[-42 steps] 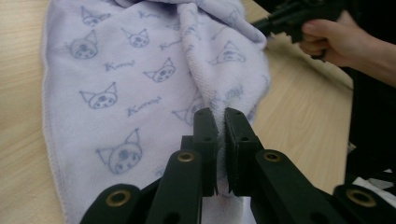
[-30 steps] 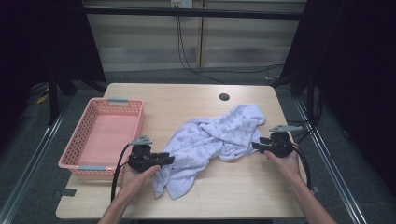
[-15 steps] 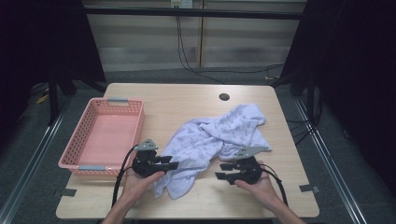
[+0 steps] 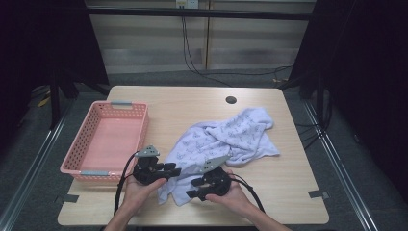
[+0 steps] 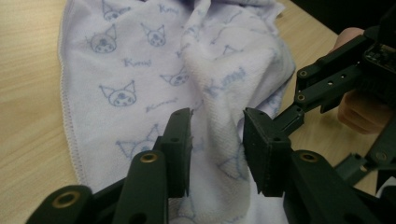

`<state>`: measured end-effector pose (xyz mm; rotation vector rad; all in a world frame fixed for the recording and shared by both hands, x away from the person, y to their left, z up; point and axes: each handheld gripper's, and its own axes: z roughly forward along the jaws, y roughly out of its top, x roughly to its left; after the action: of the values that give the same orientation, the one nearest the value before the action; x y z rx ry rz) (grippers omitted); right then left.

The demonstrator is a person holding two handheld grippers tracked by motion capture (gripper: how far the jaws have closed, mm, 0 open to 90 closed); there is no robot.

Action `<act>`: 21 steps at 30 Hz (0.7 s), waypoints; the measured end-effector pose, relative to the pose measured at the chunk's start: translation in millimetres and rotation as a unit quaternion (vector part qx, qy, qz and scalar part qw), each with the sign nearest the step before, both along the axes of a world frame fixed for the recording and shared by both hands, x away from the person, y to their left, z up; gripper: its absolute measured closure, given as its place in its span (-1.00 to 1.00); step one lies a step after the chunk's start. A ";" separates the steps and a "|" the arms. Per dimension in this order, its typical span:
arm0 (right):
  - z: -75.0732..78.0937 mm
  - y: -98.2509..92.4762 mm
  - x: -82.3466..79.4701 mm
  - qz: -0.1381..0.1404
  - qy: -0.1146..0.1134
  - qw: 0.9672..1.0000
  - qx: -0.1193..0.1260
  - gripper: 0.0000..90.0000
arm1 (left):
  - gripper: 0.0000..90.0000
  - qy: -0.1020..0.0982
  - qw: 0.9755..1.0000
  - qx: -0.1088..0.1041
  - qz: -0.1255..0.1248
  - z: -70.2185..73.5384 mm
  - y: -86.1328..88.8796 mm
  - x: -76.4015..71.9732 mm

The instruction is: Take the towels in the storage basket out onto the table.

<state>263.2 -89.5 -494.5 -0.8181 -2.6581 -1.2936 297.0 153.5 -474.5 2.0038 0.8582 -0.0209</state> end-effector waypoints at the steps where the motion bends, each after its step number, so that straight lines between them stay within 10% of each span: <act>1: -2.4 3.5 0.0 0.002 -0.008 1.000 -0.010 0.10 | 0.32 0.002 1.000 0.000 0.000 -1.1 -1.2 -0.2; 5: -9.0 7.1 -7.6 0.025 -0.048 0.998 -0.025 0.07 | 0.27 0.001 1.000 0.014 -0.008 -3.6 -5.5 -0.9; 8: -6.7 1.2 -15.0 0.034 -0.082 0.995 -0.053 0.49 | 0.43 -0.001 1.000 0.018 -0.012 -4.2 -7.5 -1.3; 11: -5.9 -20.0 -14.7 0.026 -0.054 0.997 -0.050 0.90 | 0.76 -0.004 1.000 0.019 -0.017 -3.4 -7.9 -2.6; 14: -5.3 -44.4 -12.7 0.017 -0.024 0.999 -0.046 0.94 | 0.80 0.001 1.000 0.006 -0.020 -1.9 -7.1 -3.4; 21: 13.3 -127.5 -15.9 -0.051 -0.030 0.997 -0.045 0.95 | 0.73 0.004 1.000 -0.002 -0.013 -0.3 -5.8 -0.6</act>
<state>247.3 -216.9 -481.2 -0.9517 -2.7745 -1.2465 296.5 147.7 -474.8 2.0126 0.8374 -0.0443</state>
